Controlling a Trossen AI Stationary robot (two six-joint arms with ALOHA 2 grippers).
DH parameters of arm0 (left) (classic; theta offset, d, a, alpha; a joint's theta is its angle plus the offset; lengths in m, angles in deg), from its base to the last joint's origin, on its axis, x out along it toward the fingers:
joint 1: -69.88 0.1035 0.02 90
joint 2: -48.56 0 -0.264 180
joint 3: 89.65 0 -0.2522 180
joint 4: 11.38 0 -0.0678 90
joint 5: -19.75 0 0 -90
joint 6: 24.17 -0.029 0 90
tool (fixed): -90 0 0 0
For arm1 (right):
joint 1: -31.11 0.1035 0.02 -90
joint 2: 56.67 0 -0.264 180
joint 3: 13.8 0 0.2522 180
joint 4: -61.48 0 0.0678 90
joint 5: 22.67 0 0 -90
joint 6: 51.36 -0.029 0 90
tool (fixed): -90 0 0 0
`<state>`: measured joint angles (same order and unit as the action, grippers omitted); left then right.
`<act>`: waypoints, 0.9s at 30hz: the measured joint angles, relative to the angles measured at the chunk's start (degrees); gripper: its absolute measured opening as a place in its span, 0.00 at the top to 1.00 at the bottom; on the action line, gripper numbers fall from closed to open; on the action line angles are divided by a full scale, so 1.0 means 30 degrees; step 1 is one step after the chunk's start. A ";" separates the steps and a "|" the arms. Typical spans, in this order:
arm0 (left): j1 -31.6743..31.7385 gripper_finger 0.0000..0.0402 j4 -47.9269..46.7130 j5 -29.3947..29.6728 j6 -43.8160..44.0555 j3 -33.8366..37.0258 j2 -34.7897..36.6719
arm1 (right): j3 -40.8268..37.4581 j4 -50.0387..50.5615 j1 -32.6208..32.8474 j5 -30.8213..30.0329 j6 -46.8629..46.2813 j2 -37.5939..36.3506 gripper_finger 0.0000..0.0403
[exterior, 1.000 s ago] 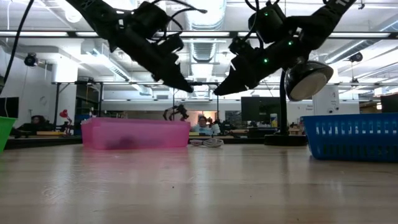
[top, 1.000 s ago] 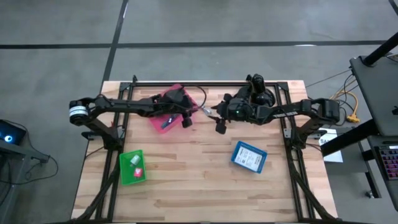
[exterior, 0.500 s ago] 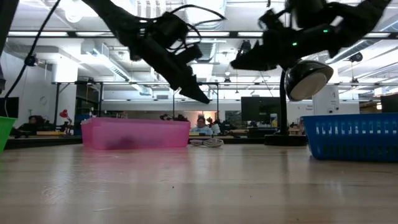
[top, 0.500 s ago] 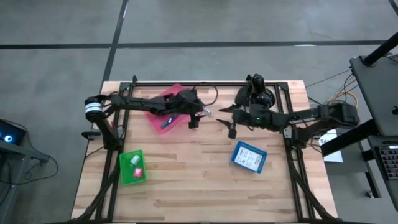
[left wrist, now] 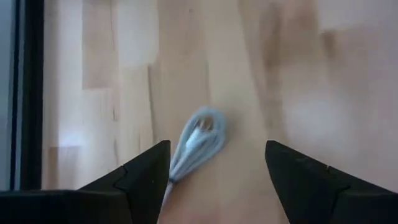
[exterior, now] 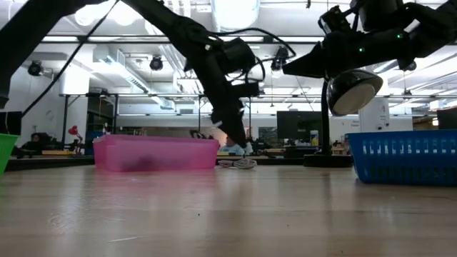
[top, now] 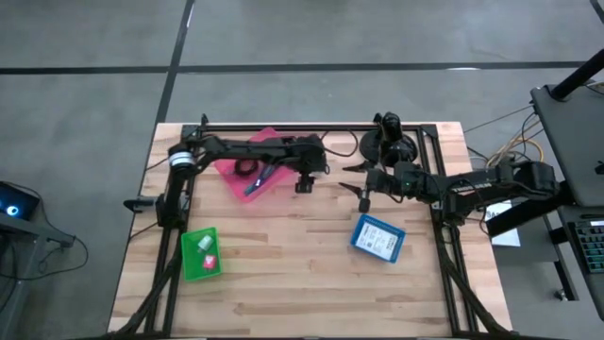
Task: Pick and place items into bin
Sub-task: Put the white charger cable into the red bin
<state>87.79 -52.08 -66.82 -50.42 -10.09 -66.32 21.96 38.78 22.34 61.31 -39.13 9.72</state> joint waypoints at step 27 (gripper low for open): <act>0.1667 0.39 -0.0544 -0.1938 -0.0865 -0.1227 -0.1678 | -0.0102 0.0027 0.0000 0.0000 0.0153 -0.0182 0.51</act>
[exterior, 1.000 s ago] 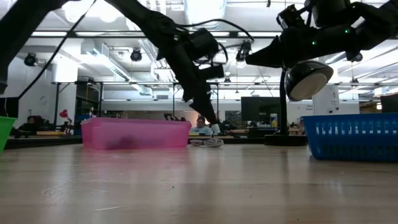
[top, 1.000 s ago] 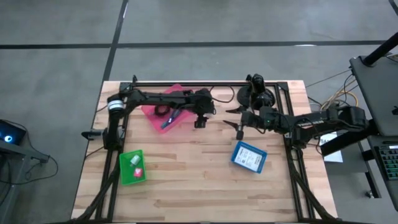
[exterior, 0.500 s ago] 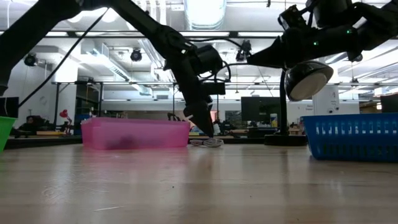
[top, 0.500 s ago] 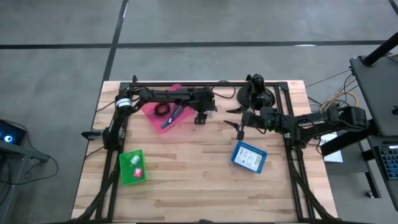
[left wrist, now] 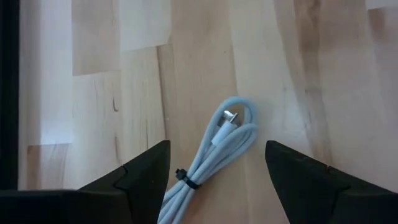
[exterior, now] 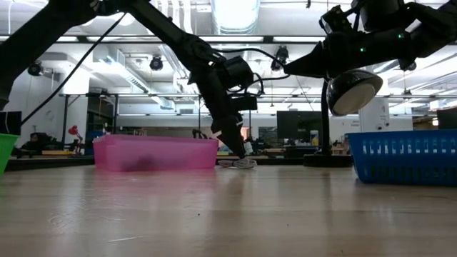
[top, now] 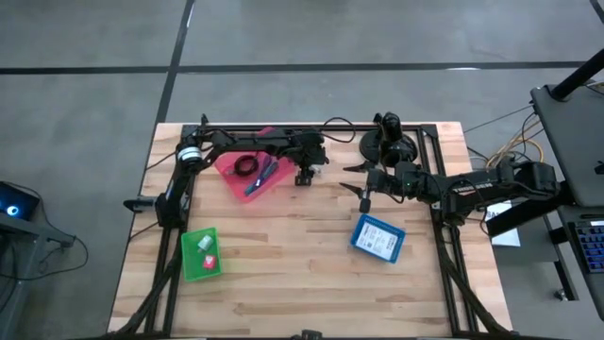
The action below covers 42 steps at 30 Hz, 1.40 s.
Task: Pick and place items into bin
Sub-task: Put the white charger cable into the red bin
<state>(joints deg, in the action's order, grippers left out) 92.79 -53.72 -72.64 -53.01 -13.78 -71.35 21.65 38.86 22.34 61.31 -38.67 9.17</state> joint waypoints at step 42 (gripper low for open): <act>0.0308 0.39 -0.6674 -0.2566 0.4294 -0.4934 -0.1341 | 0.0034 0.0276 0.0007 0.0000 0.0437 -0.0036 0.51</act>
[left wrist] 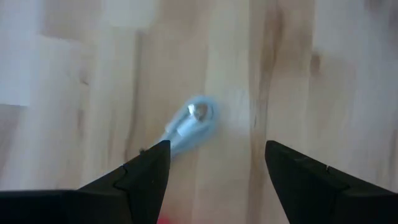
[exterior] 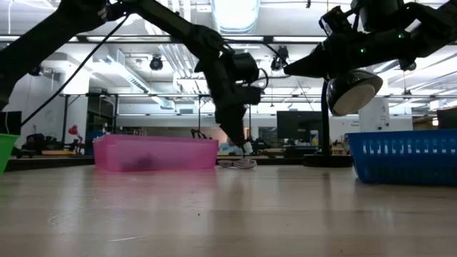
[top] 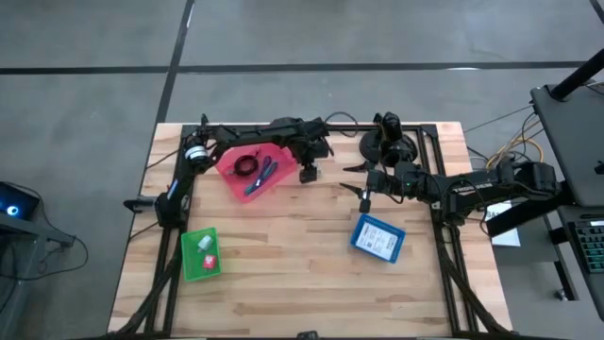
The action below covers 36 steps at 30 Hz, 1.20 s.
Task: Pick and place items into bin
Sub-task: Put the white charger cable into the red bin
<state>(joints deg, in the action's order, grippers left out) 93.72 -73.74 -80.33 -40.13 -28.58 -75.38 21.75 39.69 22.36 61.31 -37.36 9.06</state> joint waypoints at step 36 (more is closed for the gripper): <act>0.1530 0.39 0.0983 -0.0590 1.3449 -0.0290 -0.1071 | -0.1367 0.4483 0.0000 -0.0488 -0.1546 -0.5894 0.51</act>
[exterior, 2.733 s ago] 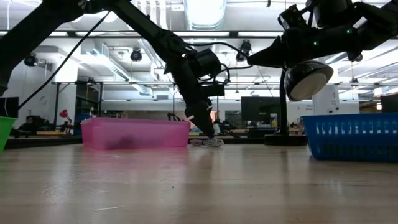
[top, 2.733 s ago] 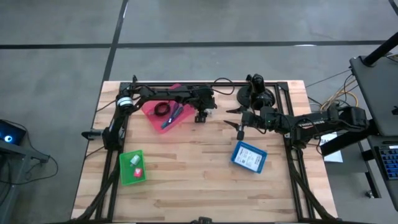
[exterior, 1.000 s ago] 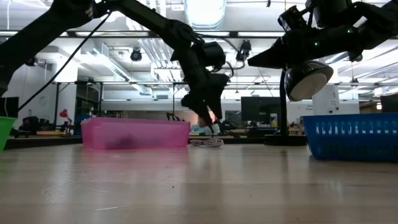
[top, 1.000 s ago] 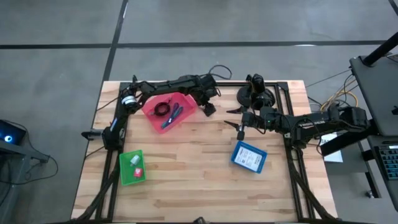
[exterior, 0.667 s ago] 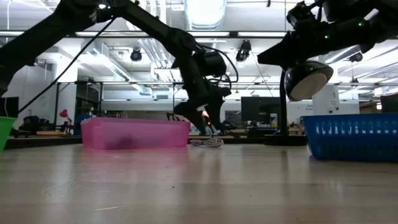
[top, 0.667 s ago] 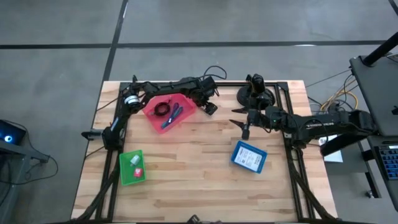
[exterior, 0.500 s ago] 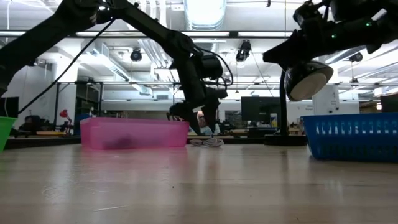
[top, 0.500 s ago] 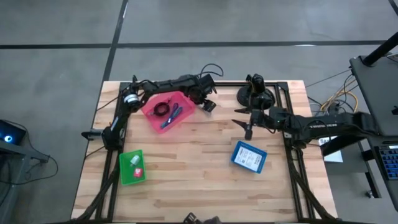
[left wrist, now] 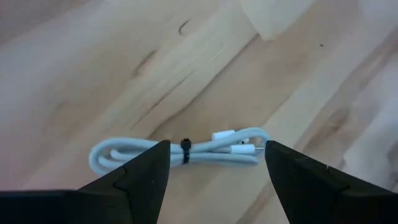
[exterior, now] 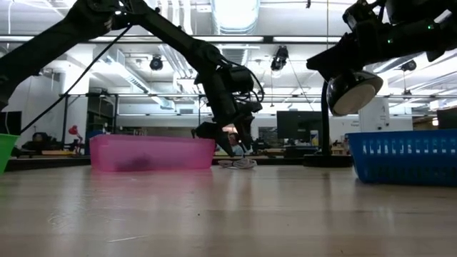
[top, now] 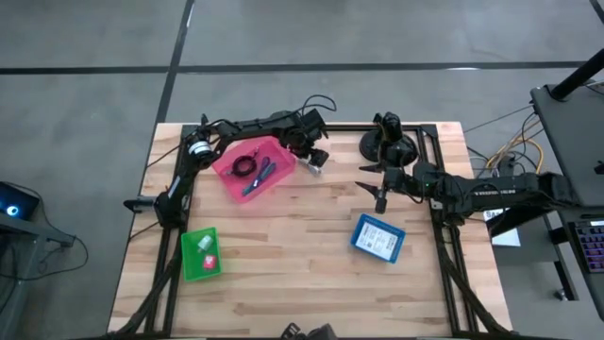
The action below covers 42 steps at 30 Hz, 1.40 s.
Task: Pick and place items into bin
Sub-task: Put the white charger cable into the red bin
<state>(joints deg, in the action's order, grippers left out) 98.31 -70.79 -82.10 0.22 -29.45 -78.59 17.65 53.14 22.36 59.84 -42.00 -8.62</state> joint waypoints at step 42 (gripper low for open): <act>-0.0867 0.39 -0.6693 0.2987 -1.7262 -0.5777 -0.2711 | 0.0000 0.0742 -0.0007 -0.0015 0.0766 -0.0015 0.51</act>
<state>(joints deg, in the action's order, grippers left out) 95.71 -90.87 -73.14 -51.57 -46.78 -86.72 17.65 55.36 22.34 59.80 -39.70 -8.66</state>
